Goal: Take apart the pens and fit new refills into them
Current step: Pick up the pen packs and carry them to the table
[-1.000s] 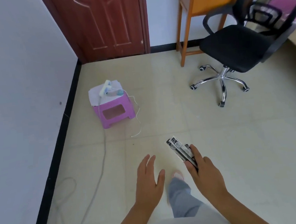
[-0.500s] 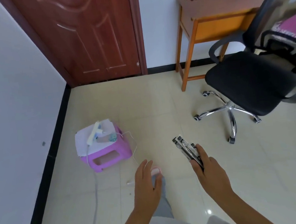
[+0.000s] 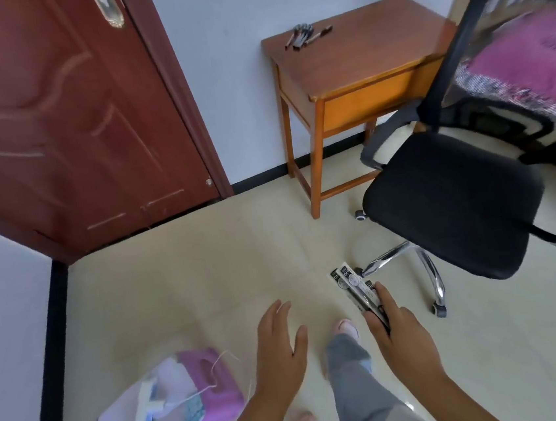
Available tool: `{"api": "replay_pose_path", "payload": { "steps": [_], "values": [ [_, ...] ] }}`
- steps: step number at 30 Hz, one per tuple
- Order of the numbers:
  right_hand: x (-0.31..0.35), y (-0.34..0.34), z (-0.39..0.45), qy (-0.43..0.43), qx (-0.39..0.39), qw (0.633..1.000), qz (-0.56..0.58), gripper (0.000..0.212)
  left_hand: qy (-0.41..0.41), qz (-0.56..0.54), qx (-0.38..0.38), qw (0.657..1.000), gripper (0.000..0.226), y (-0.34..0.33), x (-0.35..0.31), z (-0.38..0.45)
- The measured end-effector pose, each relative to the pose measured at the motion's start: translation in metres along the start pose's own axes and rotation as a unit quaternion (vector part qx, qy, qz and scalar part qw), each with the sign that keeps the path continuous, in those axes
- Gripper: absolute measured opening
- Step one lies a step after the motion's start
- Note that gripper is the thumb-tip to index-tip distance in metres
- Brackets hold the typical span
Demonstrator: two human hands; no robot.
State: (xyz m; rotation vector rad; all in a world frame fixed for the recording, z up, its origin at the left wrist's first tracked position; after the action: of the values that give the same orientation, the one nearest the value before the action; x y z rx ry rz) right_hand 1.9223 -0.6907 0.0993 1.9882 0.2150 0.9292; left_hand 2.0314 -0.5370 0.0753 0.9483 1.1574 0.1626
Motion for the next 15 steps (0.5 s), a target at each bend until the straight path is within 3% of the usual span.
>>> {"api": "replay_pose_path", "payload": {
  "steps": [5,15],
  "values": [
    [0.004,0.026,0.111,0.004,0.016,1.0,-0.004,0.052,0.003,0.0,0.002,1.0,0.052,-0.027,-0.008,0.116],
    [0.023,0.107,0.307,0.001,-0.028,1.0,0.0,0.052,0.057,-0.033,0.033,0.997,0.091,-0.066,-0.057,0.303]
  ]
}}
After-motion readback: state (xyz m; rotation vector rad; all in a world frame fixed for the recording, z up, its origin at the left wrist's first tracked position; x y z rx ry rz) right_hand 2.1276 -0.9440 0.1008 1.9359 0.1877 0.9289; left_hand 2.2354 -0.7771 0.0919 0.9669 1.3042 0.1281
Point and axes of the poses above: each hand's wrist, its own z-axis towards the middle knuckle, its own y-axis out of the back of the hand, x = y × z, the point moved 3 cm from there along z, towards the middle knuckle, and after that the axes turned 1 degree about -y, right-handed, at the moved point
